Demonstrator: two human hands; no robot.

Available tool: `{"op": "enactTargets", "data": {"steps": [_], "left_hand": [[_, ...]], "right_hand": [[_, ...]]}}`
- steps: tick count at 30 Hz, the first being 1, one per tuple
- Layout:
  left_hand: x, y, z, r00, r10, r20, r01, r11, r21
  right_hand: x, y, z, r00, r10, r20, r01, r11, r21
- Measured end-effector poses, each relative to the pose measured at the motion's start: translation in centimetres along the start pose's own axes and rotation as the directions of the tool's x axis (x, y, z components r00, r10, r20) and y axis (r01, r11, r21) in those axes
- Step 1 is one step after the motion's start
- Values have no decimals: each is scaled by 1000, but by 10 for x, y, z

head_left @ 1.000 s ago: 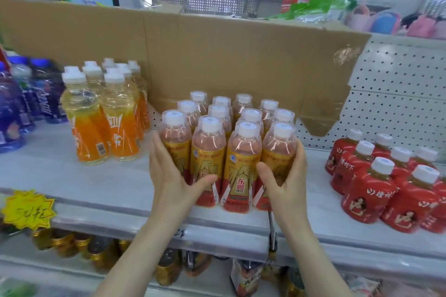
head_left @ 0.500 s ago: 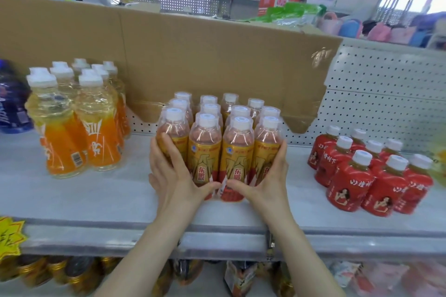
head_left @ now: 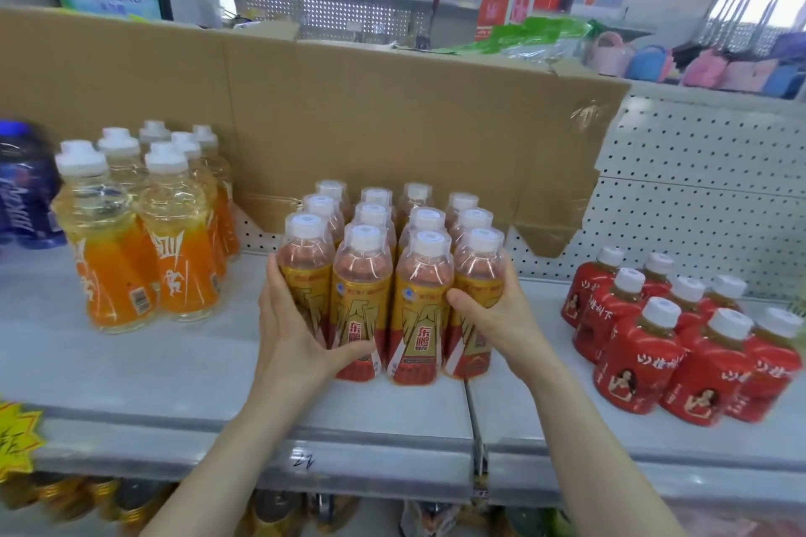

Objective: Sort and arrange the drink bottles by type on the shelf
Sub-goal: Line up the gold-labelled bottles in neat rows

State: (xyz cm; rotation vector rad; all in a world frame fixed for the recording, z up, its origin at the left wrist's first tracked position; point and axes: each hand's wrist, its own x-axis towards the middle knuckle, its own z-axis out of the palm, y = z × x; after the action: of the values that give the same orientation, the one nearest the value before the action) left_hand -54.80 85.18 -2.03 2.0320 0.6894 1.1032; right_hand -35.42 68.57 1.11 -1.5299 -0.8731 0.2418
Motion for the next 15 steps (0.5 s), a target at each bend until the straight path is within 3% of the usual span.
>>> {"op": "enactTargets", "data": {"steps": [6,15], "left_hand": [[-3,1,4,999,-37,-27,37,999,-23],[-6,8,5,996,-42,-76,48,996,76]], "right_hand": [[-5,12,-1,999,-32,0,32,999,26],[-16,11,3,999,-31,7,31,999,12]]}}
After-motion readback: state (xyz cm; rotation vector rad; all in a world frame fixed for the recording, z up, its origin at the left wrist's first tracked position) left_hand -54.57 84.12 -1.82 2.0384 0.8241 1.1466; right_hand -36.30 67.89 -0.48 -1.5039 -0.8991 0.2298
